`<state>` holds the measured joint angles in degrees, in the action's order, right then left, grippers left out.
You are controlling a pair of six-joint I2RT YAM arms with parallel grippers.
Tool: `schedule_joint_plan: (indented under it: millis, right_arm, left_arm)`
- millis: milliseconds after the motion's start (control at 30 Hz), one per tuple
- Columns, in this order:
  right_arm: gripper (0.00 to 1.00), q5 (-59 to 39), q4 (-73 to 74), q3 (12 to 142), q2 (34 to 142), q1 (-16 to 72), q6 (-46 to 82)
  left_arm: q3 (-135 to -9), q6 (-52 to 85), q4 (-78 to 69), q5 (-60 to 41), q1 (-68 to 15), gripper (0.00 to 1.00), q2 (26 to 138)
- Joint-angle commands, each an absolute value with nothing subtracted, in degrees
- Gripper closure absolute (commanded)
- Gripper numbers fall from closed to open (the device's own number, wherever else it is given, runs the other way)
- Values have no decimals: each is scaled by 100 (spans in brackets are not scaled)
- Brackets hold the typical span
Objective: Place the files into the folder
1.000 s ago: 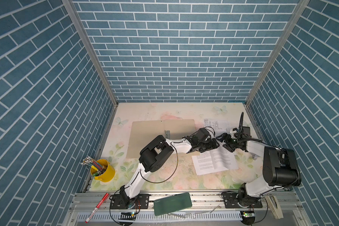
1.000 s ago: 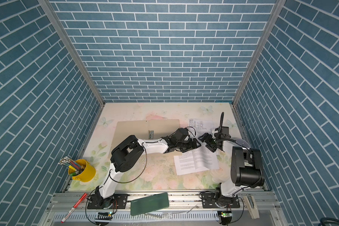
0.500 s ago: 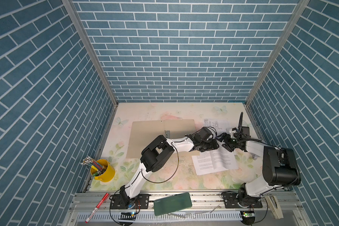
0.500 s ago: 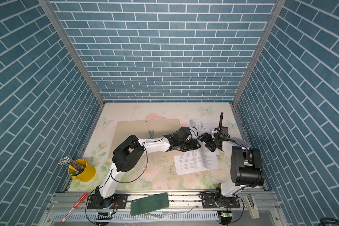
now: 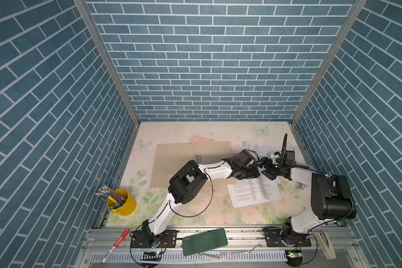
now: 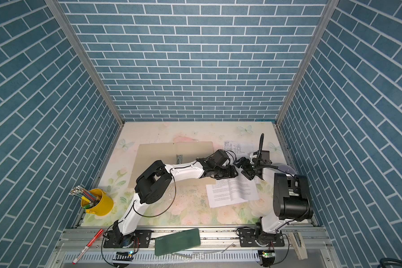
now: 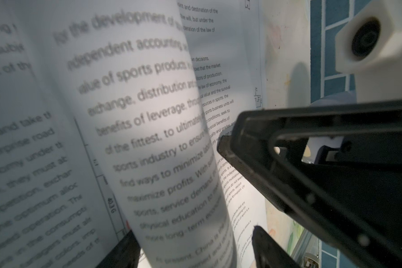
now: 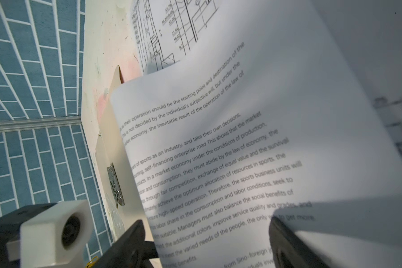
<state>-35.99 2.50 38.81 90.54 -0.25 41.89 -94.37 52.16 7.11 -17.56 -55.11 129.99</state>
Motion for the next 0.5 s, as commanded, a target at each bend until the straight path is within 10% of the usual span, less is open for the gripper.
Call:
schedule_joint_plan:
  millis: [0, 467]
  right_arm:
    - [17, -3691, 267, 3742, 9176, 44, 4414]
    - [18, -3734, 553, 3635, 9043, 258, 4804]
  left_arm:
    - [-9395, 5095, 1405, -1526, -5512, 25, 13324]
    - [-9217, 5019, 1427, -1423, -5511, 35, 13252]
